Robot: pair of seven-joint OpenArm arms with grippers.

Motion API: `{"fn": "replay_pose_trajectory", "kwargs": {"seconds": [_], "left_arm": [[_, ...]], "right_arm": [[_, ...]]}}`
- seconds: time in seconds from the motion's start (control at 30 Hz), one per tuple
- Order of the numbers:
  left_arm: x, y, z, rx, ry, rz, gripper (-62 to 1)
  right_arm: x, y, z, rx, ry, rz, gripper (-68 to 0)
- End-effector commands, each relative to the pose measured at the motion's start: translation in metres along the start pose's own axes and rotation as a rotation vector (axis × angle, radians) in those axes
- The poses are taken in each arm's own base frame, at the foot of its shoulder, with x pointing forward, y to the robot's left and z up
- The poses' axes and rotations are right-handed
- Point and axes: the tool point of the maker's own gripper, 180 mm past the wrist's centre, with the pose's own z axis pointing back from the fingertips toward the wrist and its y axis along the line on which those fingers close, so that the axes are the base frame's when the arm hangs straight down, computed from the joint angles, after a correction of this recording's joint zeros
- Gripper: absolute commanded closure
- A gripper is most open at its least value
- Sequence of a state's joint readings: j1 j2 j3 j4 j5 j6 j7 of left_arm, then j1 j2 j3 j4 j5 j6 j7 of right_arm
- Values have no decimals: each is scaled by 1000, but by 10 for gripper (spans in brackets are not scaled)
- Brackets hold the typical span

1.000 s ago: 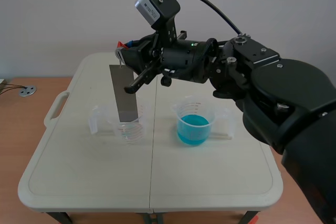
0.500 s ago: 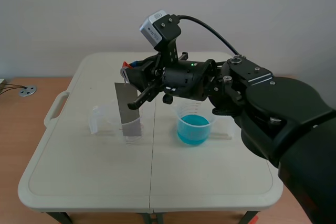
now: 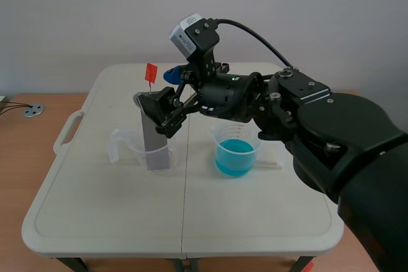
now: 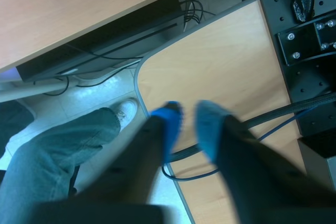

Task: Hold the metal plate by the orange handle, dip it into the blue solution, take it out and point at it, then put the plate back in the beaker on the left.
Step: 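Put the plate into the left beaker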

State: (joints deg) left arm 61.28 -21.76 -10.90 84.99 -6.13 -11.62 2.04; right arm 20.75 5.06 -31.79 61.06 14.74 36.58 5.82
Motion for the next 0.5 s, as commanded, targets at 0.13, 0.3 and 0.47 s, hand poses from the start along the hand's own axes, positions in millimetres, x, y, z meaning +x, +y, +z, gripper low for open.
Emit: {"fn": "replay_pose_trajectory", "kwargs": {"seconds": [0.13,0.3,0.47], "left_arm": [[4,-3,1,-7,-10,-48,-623],[2,-3,1,-7,-1,-47,-623],[-2,-3,1,-6,19,-47,-623]], "right_arm": [[20,-8,-5,-36,-58,10,-665],[19,-12,-3,-51,-54,10,-665],[17,-18,3,-62,-45,12,-665]]}}
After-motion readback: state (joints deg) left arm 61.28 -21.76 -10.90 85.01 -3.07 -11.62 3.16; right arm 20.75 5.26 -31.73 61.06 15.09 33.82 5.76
